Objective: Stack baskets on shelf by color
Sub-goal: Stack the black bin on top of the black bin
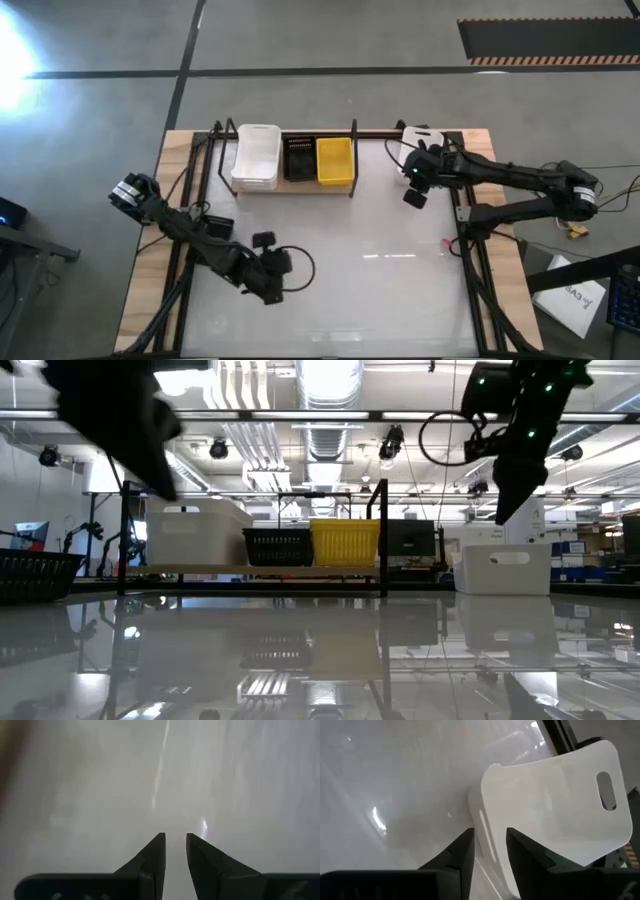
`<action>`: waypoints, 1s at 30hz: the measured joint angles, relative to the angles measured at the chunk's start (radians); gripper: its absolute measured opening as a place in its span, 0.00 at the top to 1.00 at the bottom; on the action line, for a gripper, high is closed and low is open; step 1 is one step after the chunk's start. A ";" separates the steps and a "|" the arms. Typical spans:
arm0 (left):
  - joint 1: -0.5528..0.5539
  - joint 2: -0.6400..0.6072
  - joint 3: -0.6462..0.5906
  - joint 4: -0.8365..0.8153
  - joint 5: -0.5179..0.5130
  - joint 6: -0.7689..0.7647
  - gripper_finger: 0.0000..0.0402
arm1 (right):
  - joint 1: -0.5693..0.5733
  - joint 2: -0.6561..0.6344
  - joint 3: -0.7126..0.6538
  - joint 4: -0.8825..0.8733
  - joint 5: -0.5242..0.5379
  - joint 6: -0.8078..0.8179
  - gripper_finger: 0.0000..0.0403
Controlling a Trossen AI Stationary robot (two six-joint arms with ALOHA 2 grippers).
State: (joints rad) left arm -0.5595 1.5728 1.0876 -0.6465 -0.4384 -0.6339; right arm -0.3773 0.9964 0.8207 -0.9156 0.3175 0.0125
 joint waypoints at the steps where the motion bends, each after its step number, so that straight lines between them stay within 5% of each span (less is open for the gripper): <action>1: -0.008 -0.006 0.008 -0.064 0.030 -0.061 0.85 | -0.003 0.015 0.000 0.010 -0.001 -0.003 0.73; 7: -0.084 -0.049 0.051 -0.573 0.212 -0.500 0.85 | 0.007 0.064 0.002 0.015 -0.003 0.026 0.74; 11: -0.140 -0.081 0.049 -0.724 0.289 -0.622 0.85 | 0.079 0.042 0.002 0.015 -0.005 0.057 0.77; 16: -0.195 -0.103 0.034 -0.742 0.329 -0.538 0.82 | 0.217 -0.020 0.005 0.022 -0.005 0.137 0.82; 26: -0.204 -0.110 -0.108 -0.756 0.467 -0.298 0.53 | 0.602 -0.086 -0.018 0.196 -0.003 0.308 0.87; 30: -0.203 -0.110 -0.176 -0.716 0.470 -0.220 0.49 | 0.765 -0.073 -0.024 0.302 -0.002 0.346 0.87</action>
State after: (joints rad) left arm -0.7628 1.4630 0.9114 -1.3626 0.0321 -0.8540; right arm 0.3875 0.9229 0.7967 -0.6140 0.3154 0.3589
